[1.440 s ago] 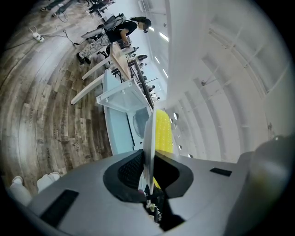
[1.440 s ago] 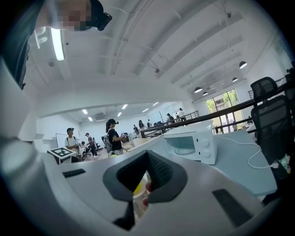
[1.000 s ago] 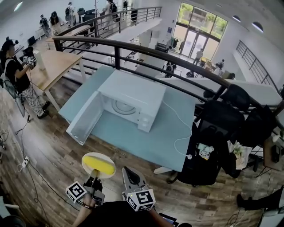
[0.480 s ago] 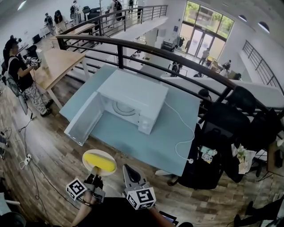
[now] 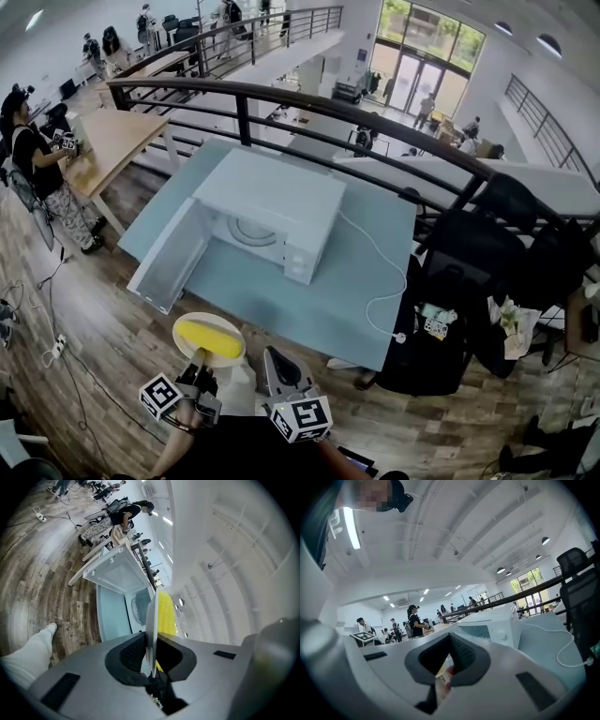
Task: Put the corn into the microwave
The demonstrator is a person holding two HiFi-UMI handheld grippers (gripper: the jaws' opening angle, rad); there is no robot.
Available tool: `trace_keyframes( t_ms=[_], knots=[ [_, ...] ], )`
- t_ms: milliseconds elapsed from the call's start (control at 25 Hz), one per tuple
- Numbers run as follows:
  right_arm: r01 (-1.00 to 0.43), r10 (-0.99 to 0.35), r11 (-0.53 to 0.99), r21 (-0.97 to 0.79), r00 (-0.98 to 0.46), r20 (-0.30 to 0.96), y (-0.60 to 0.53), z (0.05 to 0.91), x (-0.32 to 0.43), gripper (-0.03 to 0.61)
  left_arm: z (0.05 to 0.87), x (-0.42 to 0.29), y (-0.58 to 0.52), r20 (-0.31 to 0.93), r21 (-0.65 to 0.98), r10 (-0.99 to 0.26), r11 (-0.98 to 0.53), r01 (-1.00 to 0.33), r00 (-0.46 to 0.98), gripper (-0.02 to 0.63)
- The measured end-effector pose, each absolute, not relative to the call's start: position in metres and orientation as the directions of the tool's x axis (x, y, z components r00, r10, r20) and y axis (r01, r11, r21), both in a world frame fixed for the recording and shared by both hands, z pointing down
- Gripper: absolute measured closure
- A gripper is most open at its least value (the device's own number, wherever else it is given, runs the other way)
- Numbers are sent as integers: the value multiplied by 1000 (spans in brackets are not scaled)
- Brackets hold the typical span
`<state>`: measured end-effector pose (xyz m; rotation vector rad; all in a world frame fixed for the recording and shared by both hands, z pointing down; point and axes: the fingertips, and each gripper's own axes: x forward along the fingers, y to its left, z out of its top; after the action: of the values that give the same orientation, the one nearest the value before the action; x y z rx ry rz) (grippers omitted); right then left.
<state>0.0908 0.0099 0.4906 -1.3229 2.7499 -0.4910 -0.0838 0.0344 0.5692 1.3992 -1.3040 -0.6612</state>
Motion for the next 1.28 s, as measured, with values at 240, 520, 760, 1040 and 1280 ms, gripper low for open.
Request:
trace_keyframes(
  t_ms=[240,520,760,1040,1280],
  knots=[
    [-786,-801,545,-293,-591,95,-5,490,102,571,571,-77,11,248,928,-925,142,-345,288,580],
    [-819,-829,500,-284,-547,120,-27,494,115,571,580,-70,-23,256,929,-911,139,-344,323,580],
    [-831,-838,481,-280,-530,131,-56,495,113,571,584,-72,-52,261,932,-903,143,-334,342,580],
    [-838,-842,470,-276,-520,143,-82,495,107,571,591,-73,-83,264,936,-892,146,-320,366,578],
    [-852,-852,455,-261,-501,151,-103,490,100,571,594,-76,-111,269,938,-880,147,-315,390,580]
  ],
)
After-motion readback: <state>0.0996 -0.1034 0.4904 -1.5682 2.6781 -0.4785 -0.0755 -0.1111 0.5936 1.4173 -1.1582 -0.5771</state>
